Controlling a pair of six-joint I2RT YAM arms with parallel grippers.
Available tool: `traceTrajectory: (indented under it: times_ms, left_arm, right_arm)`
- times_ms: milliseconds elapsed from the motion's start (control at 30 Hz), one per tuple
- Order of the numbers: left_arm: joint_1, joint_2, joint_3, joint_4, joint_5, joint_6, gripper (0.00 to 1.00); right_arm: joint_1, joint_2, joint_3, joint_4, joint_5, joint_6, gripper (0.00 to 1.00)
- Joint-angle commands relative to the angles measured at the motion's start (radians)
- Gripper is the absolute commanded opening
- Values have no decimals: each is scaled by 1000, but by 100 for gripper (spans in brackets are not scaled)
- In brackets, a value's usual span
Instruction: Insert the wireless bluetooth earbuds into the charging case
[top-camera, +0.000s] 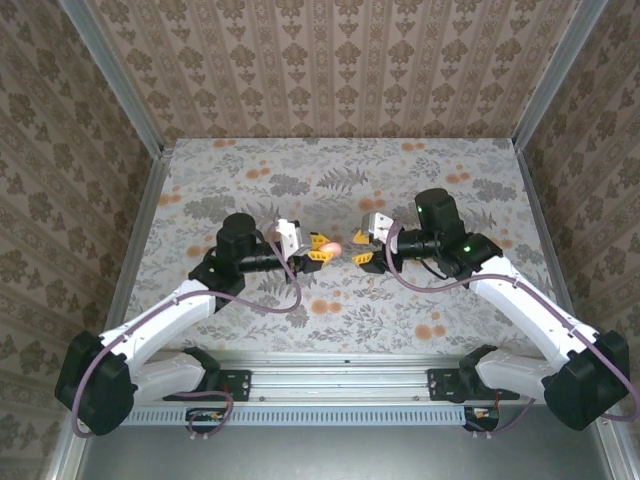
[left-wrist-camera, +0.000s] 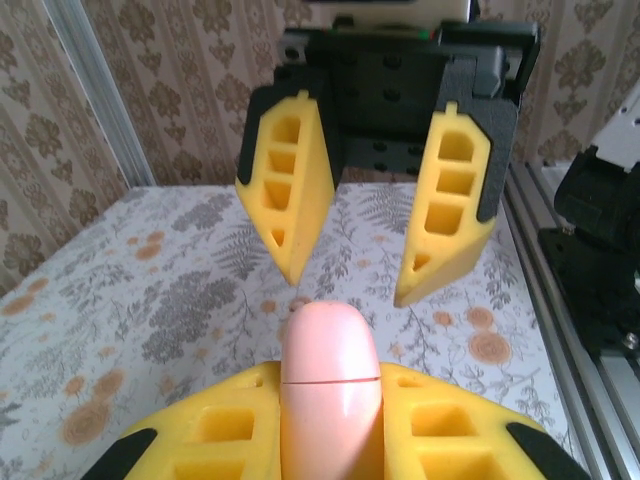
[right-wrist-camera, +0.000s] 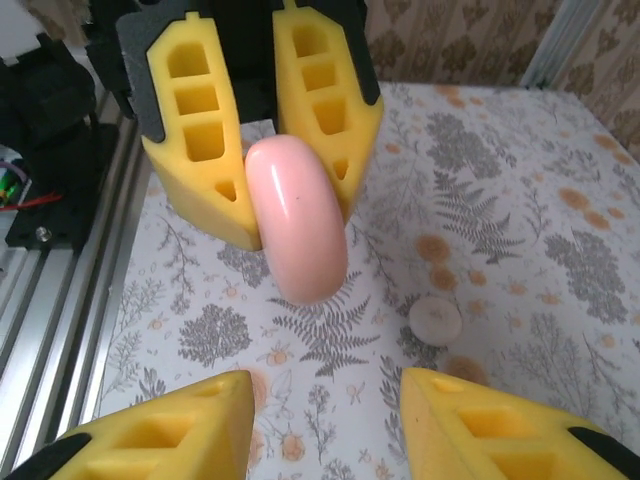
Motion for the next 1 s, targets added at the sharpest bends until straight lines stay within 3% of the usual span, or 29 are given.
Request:
traceTrajectory:
  times_ms: [0, 467, 967]
  left_arm:
    - [5, -24, -15, 115, 36, -74, 14]
    - [20, -7, -49, 279, 47, -176, 13]
    - [22, -1, -33, 307, 106, -207, 13]
  right_arm:
    - [-10, -28, -36, 152, -111, 121, 44]
    - [-26, -23, -97, 336, -163, 259, 49]
    - [-26, -8, -98, 421, -208, 328, 55]
